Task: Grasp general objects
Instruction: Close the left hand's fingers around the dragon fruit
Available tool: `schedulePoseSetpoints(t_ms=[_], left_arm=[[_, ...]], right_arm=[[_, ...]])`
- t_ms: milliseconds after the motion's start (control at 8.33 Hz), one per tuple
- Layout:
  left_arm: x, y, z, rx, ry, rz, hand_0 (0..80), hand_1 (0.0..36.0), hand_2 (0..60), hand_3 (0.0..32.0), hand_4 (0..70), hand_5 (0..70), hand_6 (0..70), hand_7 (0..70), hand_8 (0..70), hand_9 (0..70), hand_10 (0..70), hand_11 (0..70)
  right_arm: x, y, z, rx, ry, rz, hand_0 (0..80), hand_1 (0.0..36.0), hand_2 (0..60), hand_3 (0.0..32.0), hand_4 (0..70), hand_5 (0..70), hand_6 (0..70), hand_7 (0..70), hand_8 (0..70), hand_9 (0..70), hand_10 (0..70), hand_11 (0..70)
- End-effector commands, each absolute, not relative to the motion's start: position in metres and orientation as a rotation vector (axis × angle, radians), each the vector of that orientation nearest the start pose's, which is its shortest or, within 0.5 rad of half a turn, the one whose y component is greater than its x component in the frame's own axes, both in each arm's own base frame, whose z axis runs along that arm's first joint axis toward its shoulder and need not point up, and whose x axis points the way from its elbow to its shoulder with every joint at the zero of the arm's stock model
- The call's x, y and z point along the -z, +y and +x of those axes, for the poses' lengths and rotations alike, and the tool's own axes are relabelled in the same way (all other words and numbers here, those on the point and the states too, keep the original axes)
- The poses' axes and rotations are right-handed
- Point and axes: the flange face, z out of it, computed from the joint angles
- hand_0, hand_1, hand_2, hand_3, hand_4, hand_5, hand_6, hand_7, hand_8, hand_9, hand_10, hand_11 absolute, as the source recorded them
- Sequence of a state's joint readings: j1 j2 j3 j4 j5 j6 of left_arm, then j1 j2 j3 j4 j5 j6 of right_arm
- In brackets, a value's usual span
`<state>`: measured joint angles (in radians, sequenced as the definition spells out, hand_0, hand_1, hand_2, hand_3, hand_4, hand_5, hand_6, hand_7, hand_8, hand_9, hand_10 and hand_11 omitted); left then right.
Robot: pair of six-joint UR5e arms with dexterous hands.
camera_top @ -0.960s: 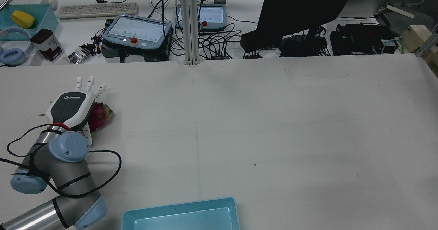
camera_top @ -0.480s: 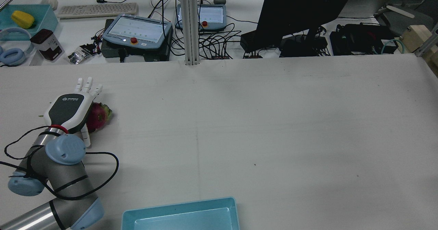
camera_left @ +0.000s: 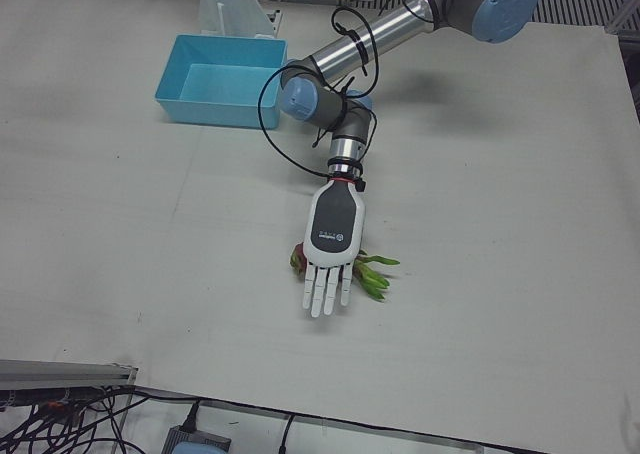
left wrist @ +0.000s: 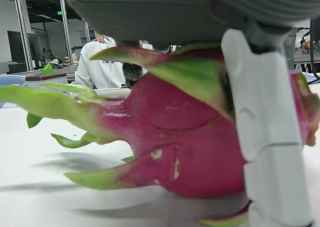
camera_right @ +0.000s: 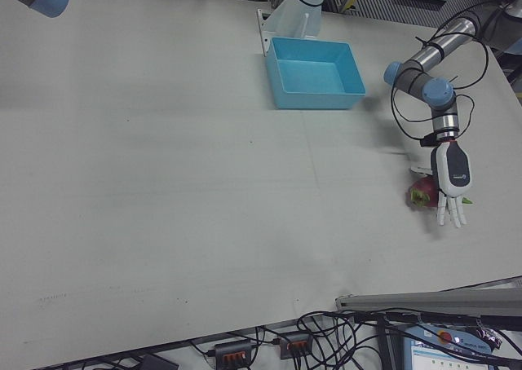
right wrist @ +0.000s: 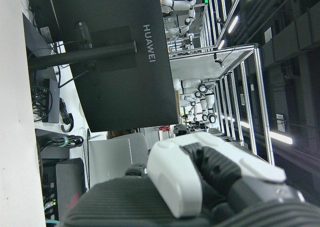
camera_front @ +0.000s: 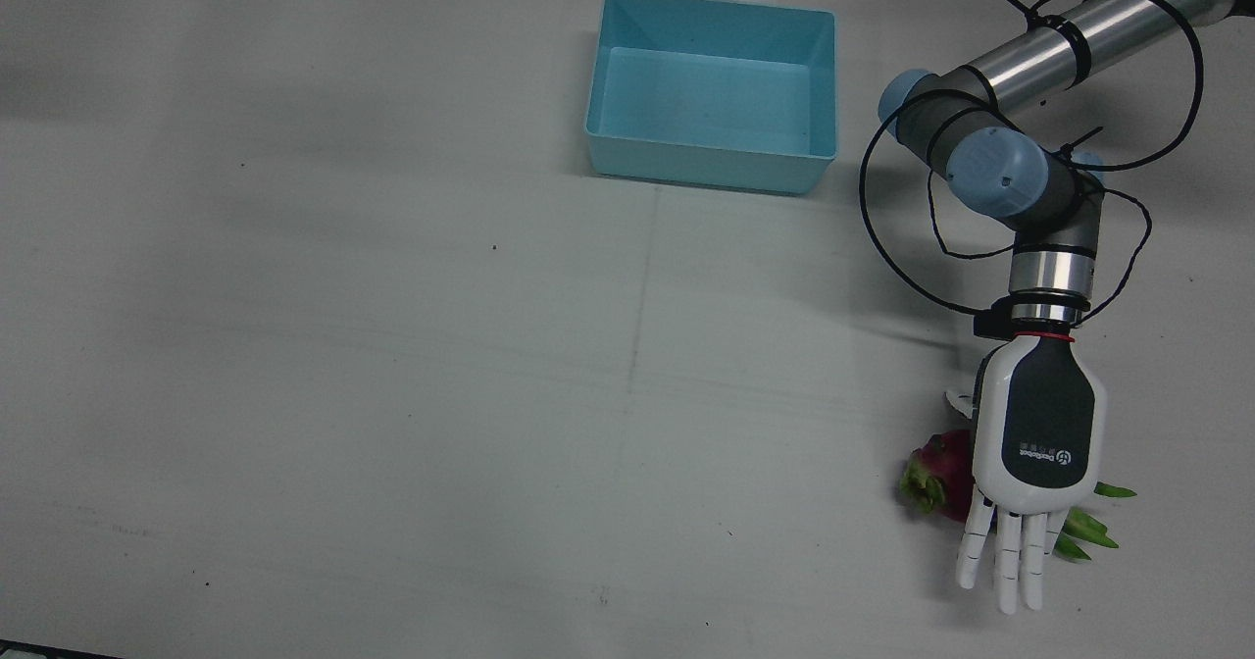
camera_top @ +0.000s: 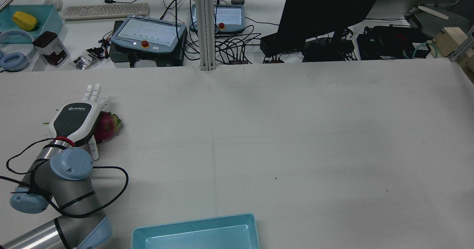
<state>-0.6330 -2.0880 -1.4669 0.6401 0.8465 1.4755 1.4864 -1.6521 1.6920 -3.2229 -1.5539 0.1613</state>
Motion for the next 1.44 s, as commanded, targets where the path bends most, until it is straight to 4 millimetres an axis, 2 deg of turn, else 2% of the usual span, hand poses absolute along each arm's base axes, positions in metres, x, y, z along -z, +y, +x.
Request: schedulePoseSetpoints(t_ms=[0,120,240,360,600,720,840,960,1200,1320], left_arm=[[-0.498,-0.524,0.389,1.066,1.109,0.967,57.3,19.1,0.0,0.0,34.2,0.0,6.5,2.1,0.3,0.0,0.0,0.0],[-0.499,-0.524,0.389,1.067,1.109,0.969,57.4,20.5,1.6,0.0,42.2,0.0,7.2,3.5,0.4,0.4,0.0,0.3],[-0.498,-0.524,0.389,1.069,1.111,0.968,56.6,22.7,14.9,0.0,47.4,0.0,9.4,7.2,2.7,4.4,2.1,4.6],[-0.498,-0.524,0.389,1.070,1.111,0.969,55.9,22.6,19.6,0.0,53.0,0.0,11.9,10.7,6.9,10.3,4.8,8.3],[-0.497,-0.525,0.388,1.076,1.113,0.976,55.7,21.3,16.3,0.0,55.1,0.0,12.0,12.1,10.1,15.0,5.9,9.7],[-0.491,-0.526,0.382,1.104,1.112,1.009,55.5,20.3,15.5,0.0,57.5,0.0,13.9,15.0,14.1,20.7,9.1,14.3],[-0.483,-0.525,0.379,1.132,1.118,1.039,55.6,20.3,21.5,0.0,67.0,0.0,18.9,21.1,23.7,34.0,19.7,29.4],[-0.466,-0.526,0.373,1.151,1.155,1.050,54.8,21.2,29.8,0.0,70.0,0.0,20.4,23.1,28.5,40.5,26.2,38.8],[-0.469,-0.522,0.370,1.163,1.139,1.069,51.1,13.4,14.0,0.0,70.0,0.0,18.9,19.5,30.6,43.0,30.0,43.2],[-0.470,-0.521,0.370,1.161,1.137,1.070,50.5,10.1,4.2,0.0,70.0,0.0,19.0,19.0,30.8,43.2,30.9,44.3]], right_arm=[[-0.674,-0.463,0.096,2.217,2.116,0.242,0.0,0.0,0.0,0.0,0.0,0.0,0.0,0.0,0.0,0.0,0.0,0.0],[-0.674,-0.463,0.096,2.217,2.116,0.242,0.0,0.0,0.0,0.0,0.0,0.0,0.0,0.0,0.0,0.0,0.0,0.0],[-0.674,-0.463,0.096,2.217,2.116,0.242,0.0,0.0,0.0,0.0,0.0,0.0,0.0,0.0,0.0,0.0,0.0,0.0],[-0.674,-0.463,0.096,2.217,2.116,0.242,0.0,0.0,0.0,0.0,0.0,0.0,0.0,0.0,0.0,0.0,0.0,0.0],[-0.674,-0.463,0.096,2.217,2.116,0.242,0.0,0.0,0.0,0.0,0.0,0.0,0.0,0.0,0.0,0.0,0.0,0.0],[-0.674,-0.463,0.096,2.217,2.116,0.242,0.0,0.0,0.0,0.0,0.0,0.0,0.0,0.0,0.0,0.0,0.0,0.0],[-0.674,-0.463,0.096,2.217,2.116,0.242,0.0,0.0,0.0,0.0,0.0,0.0,0.0,0.0,0.0,0.0,0.0,0.0],[-0.674,-0.463,0.096,2.217,2.116,0.242,0.0,0.0,0.0,0.0,0.0,0.0,0.0,0.0,0.0,0.0,0.0,0.0],[-0.674,-0.463,0.096,2.217,2.116,0.242,0.0,0.0,0.0,0.0,0.0,0.0,0.0,0.0,0.0,0.0,0.0,0.0],[-0.674,-0.463,0.096,2.217,2.116,0.242,0.0,0.0,0.0,0.0,0.0,0.0,0.0,0.0,0.0,0.0,0.0,0.0]])
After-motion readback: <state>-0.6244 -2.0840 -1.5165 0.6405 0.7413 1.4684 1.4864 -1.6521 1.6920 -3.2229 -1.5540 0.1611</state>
